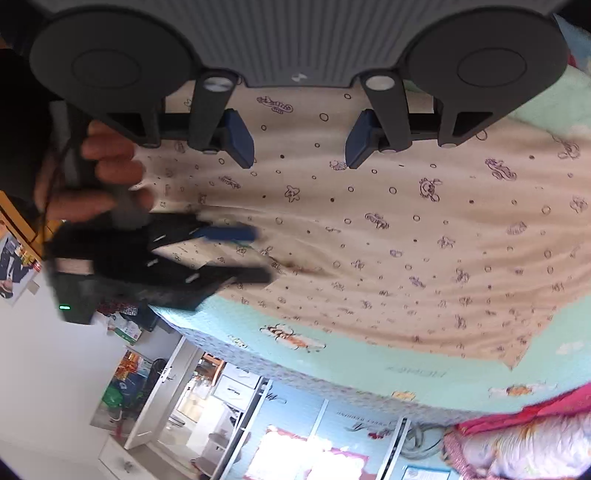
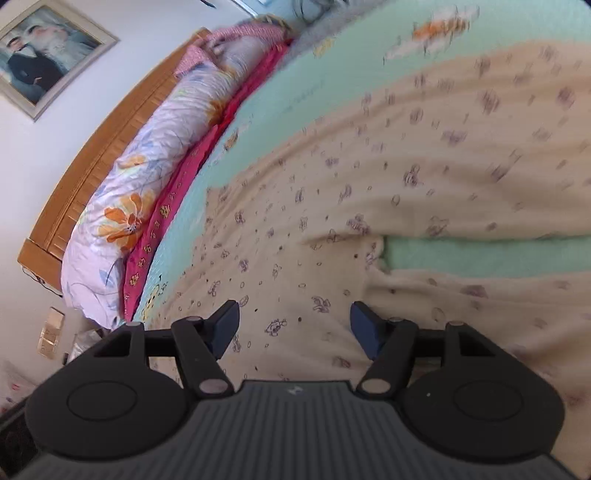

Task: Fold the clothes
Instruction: 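Withdraw the open right gripper from the flattened garment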

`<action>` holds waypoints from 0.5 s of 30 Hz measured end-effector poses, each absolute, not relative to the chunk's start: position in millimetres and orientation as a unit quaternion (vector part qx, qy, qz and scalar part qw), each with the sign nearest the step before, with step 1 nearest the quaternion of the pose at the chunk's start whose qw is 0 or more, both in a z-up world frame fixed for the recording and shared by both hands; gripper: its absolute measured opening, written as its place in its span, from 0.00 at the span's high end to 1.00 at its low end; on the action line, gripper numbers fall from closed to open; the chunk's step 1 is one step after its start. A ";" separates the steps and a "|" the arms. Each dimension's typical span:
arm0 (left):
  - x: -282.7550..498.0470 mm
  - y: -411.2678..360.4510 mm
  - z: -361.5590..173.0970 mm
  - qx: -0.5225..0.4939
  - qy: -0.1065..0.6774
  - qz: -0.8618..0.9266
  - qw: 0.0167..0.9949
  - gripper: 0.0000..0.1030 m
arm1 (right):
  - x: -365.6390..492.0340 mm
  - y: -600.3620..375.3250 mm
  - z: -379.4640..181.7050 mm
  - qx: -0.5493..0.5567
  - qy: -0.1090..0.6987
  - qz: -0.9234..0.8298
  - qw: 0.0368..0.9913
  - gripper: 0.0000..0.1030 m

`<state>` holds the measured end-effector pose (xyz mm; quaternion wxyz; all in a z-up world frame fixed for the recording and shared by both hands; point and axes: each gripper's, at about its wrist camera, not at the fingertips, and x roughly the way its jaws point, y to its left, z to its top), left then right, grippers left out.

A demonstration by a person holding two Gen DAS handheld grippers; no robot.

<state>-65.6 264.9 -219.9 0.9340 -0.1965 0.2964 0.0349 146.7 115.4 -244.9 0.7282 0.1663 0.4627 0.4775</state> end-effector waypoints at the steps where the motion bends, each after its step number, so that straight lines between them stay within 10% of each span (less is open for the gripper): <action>1: -64.6 264.8 -220.4 -0.197 0.297 0.035 0.934 0.44 | 151.4 106.2 -239.9 0.174 0.448 0.468 0.742 0.33; 15: -54.3 252.3 -231.2 -0.176 0.328 0.034 0.928 0.44 | 266.6 -80.0 -222.3 0.297 0.353 0.255 0.850 0.29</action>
